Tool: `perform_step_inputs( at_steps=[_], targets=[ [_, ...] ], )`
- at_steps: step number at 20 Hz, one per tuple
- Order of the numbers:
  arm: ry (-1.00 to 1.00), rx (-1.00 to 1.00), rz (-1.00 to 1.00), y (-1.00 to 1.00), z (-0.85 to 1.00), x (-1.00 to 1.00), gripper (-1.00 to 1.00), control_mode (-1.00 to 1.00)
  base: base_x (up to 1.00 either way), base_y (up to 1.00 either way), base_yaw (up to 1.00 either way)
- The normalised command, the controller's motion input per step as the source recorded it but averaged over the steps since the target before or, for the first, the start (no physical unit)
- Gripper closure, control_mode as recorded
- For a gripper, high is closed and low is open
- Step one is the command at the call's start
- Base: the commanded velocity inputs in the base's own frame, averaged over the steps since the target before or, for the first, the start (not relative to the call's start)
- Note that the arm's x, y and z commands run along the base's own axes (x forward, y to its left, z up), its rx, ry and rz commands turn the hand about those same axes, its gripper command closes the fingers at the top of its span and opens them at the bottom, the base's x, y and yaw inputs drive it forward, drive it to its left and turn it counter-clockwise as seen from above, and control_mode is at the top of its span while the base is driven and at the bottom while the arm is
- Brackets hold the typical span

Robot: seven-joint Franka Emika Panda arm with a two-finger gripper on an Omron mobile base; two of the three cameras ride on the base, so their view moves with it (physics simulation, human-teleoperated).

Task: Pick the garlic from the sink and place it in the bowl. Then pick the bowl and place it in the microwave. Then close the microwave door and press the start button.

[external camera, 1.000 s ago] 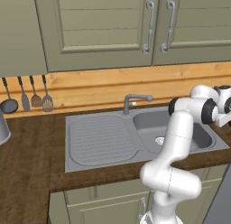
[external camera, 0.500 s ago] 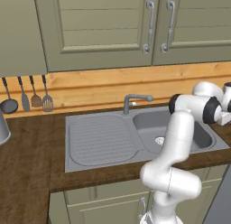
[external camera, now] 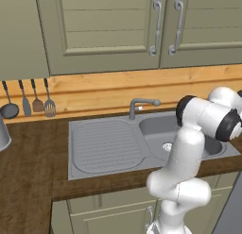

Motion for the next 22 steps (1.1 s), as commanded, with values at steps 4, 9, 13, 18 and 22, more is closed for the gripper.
perform_step_inputs(
  at_steps=[4,9,13,18,22],
  targets=[
    [0.09,0.0,0.33,0.64,0.68,-0.62,1.0,-1.0,0.0,0.0,0.0],
    [0.11,0.0,0.34,0.72,0.73,-0.57,1.0,-1.0,0.0,0.0,0.0],
    [0.13,0.01,0.33,0.76,0.64,-0.53,1.0,-1.0,0.0,0.0,0.0],
    [0.0,0.0,0.28,0.85,0.49,-0.56,1.0,-1.0,0.0,0.0,0.0],
    [0.0,0.0,0.25,0.91,0.52,-0.47,1.0,-1.0,0.0,0.0,0.0]
  ],
)
